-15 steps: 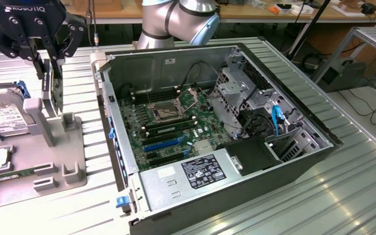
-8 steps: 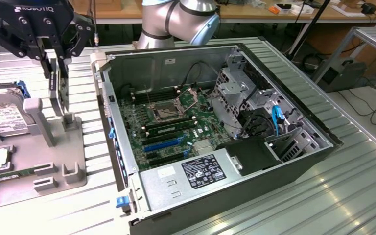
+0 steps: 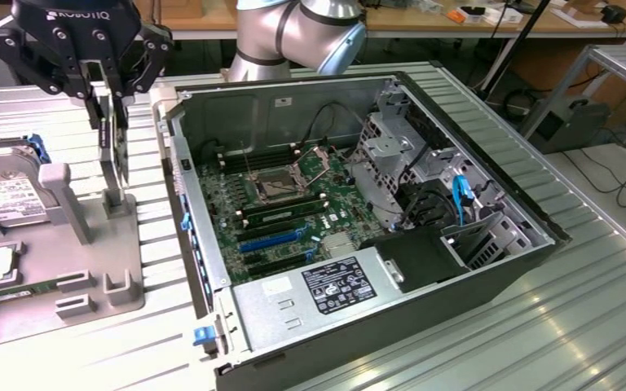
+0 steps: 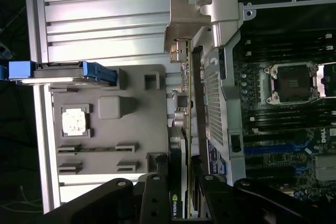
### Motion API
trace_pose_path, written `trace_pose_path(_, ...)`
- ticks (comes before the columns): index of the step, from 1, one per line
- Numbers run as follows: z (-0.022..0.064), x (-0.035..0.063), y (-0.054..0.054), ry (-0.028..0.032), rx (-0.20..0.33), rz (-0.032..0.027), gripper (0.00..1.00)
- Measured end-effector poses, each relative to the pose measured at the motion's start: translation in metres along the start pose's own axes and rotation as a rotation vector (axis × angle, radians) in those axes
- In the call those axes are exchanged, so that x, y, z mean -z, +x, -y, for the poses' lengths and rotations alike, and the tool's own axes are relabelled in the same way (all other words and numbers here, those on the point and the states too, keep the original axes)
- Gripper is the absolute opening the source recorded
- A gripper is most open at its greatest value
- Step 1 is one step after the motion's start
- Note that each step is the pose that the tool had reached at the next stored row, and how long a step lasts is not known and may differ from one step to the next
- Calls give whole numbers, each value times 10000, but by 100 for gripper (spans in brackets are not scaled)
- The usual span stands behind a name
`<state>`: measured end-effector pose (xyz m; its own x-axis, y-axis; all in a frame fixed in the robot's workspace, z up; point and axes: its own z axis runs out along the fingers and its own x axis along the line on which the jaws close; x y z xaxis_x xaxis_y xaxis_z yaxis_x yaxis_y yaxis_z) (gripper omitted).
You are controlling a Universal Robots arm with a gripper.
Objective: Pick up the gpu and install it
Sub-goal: 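Pick up the gpu and move the gpu toward the slot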
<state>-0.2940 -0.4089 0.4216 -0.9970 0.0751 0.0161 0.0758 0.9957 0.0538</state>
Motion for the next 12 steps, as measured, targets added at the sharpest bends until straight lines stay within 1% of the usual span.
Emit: trace_pose_path(12,-11,2,-144,0,0,0,27)
